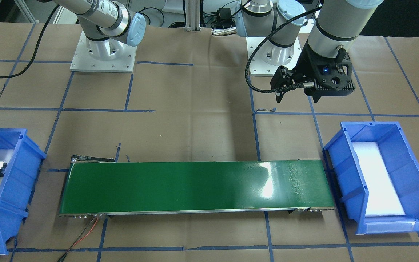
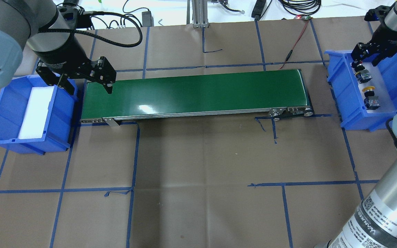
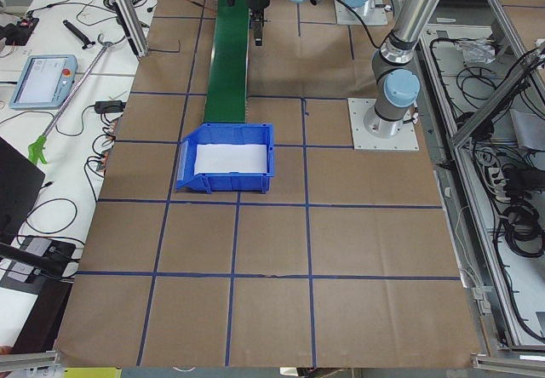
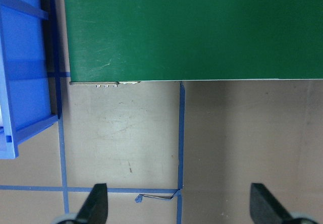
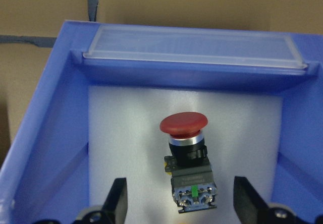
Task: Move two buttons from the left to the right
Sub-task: 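Open the right gripper and move it back over the belt end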
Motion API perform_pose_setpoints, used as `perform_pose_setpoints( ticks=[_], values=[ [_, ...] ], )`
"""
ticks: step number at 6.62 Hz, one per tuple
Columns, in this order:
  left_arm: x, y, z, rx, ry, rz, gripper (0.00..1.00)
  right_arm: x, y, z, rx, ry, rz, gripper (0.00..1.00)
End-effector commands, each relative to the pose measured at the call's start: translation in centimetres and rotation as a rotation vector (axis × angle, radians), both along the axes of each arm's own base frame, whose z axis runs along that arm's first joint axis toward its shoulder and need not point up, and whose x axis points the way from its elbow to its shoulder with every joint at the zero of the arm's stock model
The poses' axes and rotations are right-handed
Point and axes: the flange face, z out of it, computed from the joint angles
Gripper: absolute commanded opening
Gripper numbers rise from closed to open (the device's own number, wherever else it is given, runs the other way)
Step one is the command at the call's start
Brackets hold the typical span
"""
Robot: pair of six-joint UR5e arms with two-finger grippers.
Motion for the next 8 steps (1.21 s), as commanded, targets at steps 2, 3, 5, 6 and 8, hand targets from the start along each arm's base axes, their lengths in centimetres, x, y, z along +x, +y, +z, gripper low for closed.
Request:
perform_pose_setpoints(
  ticks=[2, 3, 5, 6, 8],
  values=[
    [0.0, 0.0, 0.0, 0.000, 0.000, -0.001, 1.00, 1.5, 3.4, 11.0, -0.081, 0.063, -0.008, 1.00],
    [0.0, 0.0, 0.0, 0.000, 0.000, 0.001, 1.00, 4.0, 6.0, 15.6, -0.086, 0.039, 0.007, 1.00],
    [0.0, 0.0, 0.0, 0.000, 0.000, 0.001, 1.00, 16.5, 7.8, 18.5, -0.116, -0.026, 0.103, 1.00],
    [0.0, -0.1, 0.0, 0.000, 0.000, 0.001, 1.00, 20.9, 9.8, 19.9, -0.071, -0.063, -0.095, 1.00],
    [0.0, -0.1, 0.0, 0.000, 0.000, 0.001, 1.00, 37.4, 15.2, 19.6, -0.019, -0.057, 0.023, 1.00]
  ],
)
